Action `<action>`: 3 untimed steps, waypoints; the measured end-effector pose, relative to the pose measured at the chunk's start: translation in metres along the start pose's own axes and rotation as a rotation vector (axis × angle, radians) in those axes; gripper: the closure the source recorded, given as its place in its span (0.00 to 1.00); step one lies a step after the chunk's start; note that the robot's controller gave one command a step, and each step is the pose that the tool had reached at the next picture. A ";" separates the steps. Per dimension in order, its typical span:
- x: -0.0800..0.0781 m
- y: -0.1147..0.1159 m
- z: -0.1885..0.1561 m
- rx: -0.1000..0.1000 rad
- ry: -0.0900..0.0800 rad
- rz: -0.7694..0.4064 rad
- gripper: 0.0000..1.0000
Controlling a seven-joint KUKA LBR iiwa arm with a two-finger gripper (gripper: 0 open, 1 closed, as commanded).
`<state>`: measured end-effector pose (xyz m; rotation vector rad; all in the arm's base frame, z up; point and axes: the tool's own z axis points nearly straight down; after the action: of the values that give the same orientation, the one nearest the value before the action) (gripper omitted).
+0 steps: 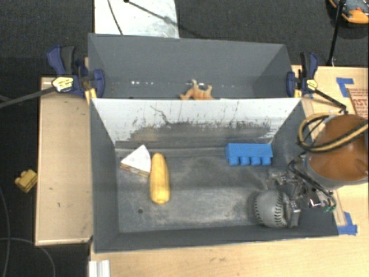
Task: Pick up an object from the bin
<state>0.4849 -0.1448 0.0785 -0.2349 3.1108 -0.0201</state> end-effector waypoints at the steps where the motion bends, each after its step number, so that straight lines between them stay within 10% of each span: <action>1: -0.012 0.043 -0.003 0.008 -0.004 -0.171 1.00; 3: -0.011 0.043 -0.008 0.004 0.001 -0.170 1.00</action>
Offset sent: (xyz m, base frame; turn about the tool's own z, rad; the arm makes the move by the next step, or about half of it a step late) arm 0.0000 0.0000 0.0000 0.0000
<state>0.4894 -0.1004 0.0862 -0.4984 3.0819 -0.0292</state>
